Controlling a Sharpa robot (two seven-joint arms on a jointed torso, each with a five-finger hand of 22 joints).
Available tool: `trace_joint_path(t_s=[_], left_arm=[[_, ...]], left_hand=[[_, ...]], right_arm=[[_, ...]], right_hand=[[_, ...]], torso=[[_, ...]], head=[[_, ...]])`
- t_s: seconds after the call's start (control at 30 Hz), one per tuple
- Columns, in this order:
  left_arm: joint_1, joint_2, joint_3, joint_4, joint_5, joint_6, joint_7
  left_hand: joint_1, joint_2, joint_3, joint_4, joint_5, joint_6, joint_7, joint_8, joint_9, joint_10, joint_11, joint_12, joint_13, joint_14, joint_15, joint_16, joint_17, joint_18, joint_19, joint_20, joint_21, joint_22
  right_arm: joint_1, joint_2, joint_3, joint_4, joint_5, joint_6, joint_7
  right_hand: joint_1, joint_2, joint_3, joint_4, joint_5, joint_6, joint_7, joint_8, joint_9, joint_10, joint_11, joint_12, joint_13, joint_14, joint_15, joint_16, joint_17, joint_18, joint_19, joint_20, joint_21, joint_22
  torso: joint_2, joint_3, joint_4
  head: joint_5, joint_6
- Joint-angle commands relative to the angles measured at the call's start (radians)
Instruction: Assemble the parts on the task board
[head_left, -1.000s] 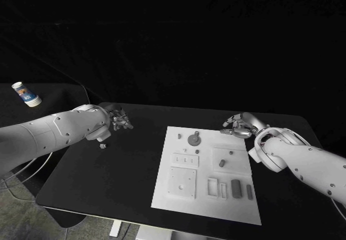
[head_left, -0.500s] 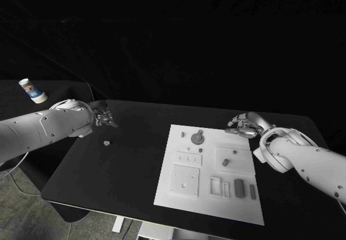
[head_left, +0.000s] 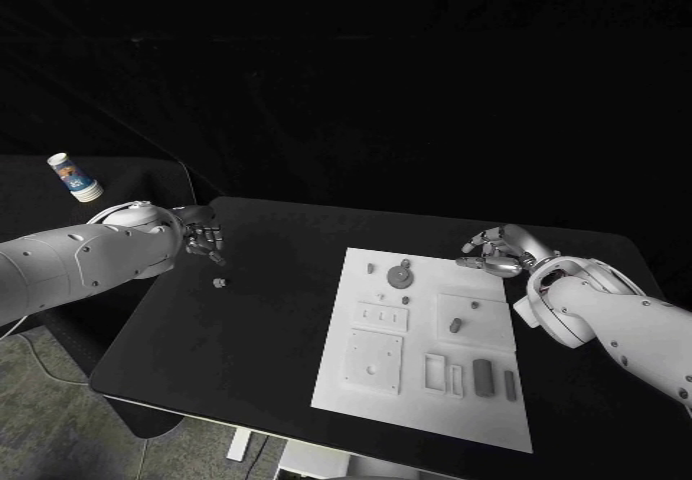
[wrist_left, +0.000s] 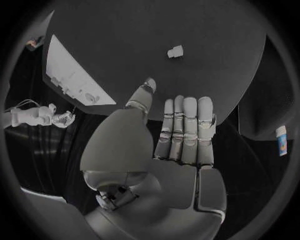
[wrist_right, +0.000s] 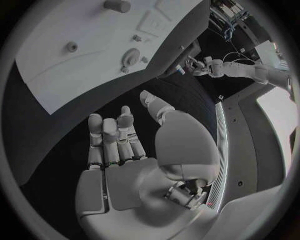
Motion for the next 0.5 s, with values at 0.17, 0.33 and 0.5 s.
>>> trace_joint_path(t_s=[0.17,0.33,0.5], left_arm=[[-0.030,0.006,-0.001,-0.020,-0.114,-0.063,0.075],[-0.053,0.018,-0.001,-0.037,-0.140,-0.065,0.077],[-0.063,0.028,-0.001,-0.053,-0.130,-0.034,0.073]], left_hand=[[0.026,-0.009,-0.022,0.011,0.000,-0.055,-0.012,-0.022,-0.016,-0.051,-0.004,-0.039,-0.004,-0.062,0.025,-0.079,-0.038,-0.016,-0.031,0.010,-0.044,-0.005],[0.020,-0.020,-0.067,0.016,-0.006,-0.119,-0.021,-0.029,-0.029,-0.097,-0.006,-0.067,-0.004,-0.110,0.041,-0.145,-0.068,-0.021,-0.047,0.019,-0.072,-0.004],[0.027,-0.023,-0.076,0.021,-0.006,-0.150,-0.029,-0.029,-0.035,-0.123,-0.011,-0.083,-0.005,-0.138,0.047,-0.180,-0.085,-0.026,-0.067,0.026,-0.092,-0.005]], right_arm=[[0.000,0.002,0.001,-0.001,0.003,0.015,0.012],[0.000,-0.001,0.001,-0.001,0.003,0.014,0.012],[0.000,0.000,0.001,-0.001,0.004,0.013,0.011]], right_hand=[[0.002,0.009,0.000,0.004,0.005,0.000,0.007,0.005,0.001,0.002,0.000,0.002,-0.001,-0.004,-0.004,-0.004,-0.001,0.009,-0.006,0.002,0.094,-0.002],[0.002,0.009,0.001,0.004,0.005,0.000,0.007,0.005,0.001,0.002,0.000,0.002,-0.001,-0.004,-0.004,-0.004,-0.001,0.009,-0.006,0.002,0.094,-0.002],[0.002,0.009,0.001,0.004,0.005,0.000,0.007,0.005,0.001,0.002,0.000,0.002,-0.001,-0.004,-0.004,-0.004,-0.001,0.009,-0.006,0.002,0.094,-0.002]], torso=[[0.000,-0.0006,0.0002],[0.000,-0.0008,0.0000],[0.001,-0.0012,-0.0005]], head=[[0.007,-0.004],[0.008,-0.007],[0.007,-0.009]])
